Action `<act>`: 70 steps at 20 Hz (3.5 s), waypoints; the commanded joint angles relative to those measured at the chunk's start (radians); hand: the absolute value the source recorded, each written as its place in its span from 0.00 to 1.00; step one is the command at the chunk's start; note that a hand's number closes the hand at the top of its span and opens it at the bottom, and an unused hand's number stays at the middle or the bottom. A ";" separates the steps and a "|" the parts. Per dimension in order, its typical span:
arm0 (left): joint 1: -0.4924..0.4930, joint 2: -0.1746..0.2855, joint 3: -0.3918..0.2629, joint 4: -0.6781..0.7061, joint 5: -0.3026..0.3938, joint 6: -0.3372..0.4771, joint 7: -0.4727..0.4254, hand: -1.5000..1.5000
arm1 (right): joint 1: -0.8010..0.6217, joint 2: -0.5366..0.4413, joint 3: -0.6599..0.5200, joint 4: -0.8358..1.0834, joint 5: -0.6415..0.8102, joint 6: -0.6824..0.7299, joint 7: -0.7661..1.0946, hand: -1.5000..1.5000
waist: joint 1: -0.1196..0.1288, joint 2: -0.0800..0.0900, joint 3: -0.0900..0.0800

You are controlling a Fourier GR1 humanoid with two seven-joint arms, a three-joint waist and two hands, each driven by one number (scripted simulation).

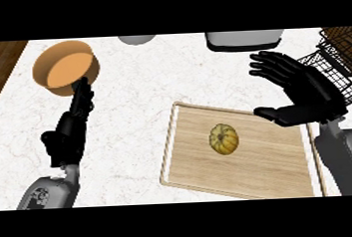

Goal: Pick the squash from the tray and place it in the tiered basket

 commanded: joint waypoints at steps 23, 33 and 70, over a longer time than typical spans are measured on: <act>-0.038 -0.073 -0.041 0.029 -0.048 0.005 -0.025 0.50 | -0.532 -0.266 0.577 -0.500 0.380 0.442 0.931 0.00 | 0.034 -0.002 -0.006; -0.023 -0.053 -0.019 -0.007 -0.048 -0.021 0.031 0.50 | -0.625 -0.068 0.709 -0.351 0.380 0.421 1.062 0.00 | 0.019 -0.003 -0.003; 0.001 -0.096 0.006 -0.012 -0.097 -0.034 0.024 0.50 | -0.587 -0.143 0.883 -0.234 0.670 0.548 0.938 0.00 | 0.009 0.000 -0.001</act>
